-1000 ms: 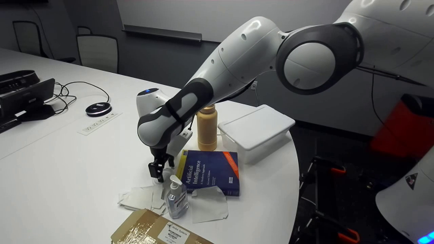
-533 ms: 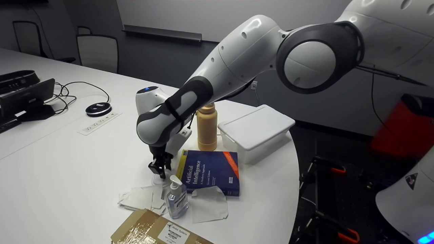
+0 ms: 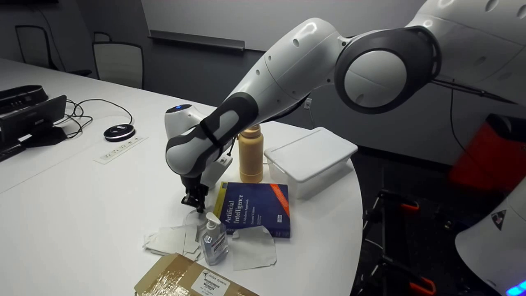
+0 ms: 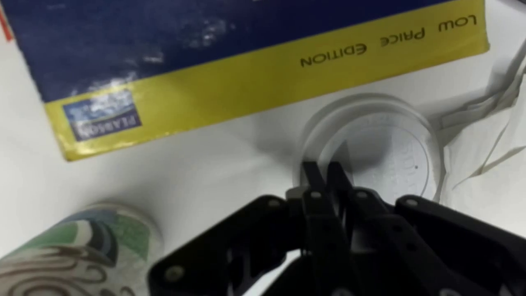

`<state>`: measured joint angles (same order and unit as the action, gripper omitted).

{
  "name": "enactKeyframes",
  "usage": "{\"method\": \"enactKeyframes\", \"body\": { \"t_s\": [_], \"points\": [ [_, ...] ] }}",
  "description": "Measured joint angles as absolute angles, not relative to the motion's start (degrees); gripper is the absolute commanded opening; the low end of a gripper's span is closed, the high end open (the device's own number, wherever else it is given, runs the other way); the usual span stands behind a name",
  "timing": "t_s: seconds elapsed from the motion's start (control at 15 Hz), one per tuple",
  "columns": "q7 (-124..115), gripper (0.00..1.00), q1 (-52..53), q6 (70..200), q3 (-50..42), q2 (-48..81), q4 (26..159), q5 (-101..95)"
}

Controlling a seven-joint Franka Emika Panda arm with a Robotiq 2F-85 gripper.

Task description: Cover the cup

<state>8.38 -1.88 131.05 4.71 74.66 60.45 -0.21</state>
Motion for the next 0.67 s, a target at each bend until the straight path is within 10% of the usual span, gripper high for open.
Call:
{"method": "enactKeyframes", "body": {
  "t_s": [0.67],
  "points": [
    [7.2, 0.02, -1.8, 130.7, 4.7, 74.1, 59.5, -0.2]
  ]
}}
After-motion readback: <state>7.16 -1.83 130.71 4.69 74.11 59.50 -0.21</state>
